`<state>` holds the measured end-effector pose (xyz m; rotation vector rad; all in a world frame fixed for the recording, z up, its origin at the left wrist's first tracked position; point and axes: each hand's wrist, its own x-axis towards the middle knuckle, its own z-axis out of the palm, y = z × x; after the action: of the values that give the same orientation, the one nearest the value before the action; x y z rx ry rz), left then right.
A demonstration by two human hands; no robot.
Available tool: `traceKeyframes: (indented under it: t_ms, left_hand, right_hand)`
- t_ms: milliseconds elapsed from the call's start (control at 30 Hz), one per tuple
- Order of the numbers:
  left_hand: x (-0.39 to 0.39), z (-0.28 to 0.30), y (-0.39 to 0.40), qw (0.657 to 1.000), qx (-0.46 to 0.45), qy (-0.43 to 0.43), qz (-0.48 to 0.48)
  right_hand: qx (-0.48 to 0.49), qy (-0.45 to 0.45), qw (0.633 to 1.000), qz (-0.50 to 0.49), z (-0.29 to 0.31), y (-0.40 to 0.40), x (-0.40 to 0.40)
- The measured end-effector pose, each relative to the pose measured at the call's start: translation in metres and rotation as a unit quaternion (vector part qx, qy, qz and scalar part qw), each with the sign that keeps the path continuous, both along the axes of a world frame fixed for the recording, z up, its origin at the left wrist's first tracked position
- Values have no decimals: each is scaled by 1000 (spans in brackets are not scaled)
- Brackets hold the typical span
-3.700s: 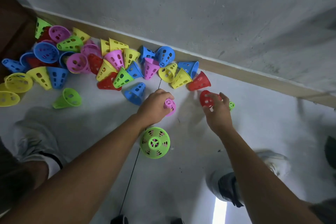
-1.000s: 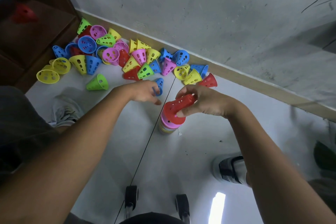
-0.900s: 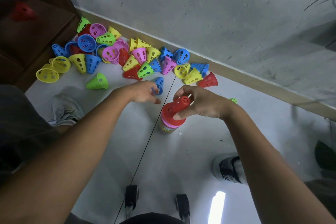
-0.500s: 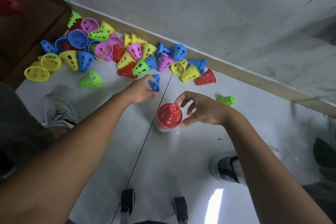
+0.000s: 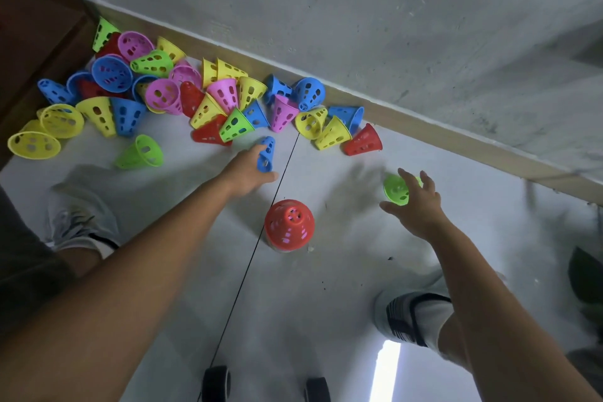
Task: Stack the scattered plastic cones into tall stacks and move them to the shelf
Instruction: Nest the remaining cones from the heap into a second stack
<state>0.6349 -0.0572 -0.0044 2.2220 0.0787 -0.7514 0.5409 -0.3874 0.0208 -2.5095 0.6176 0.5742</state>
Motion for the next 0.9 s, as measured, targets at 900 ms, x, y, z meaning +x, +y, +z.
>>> traceKeyframes:
  t_ms: [900]
  left_hand:
    - [-1,49,-11,971,-181,-26,152]
  right_hand:
    - [-40,-107,992,-54,-46,5,8]
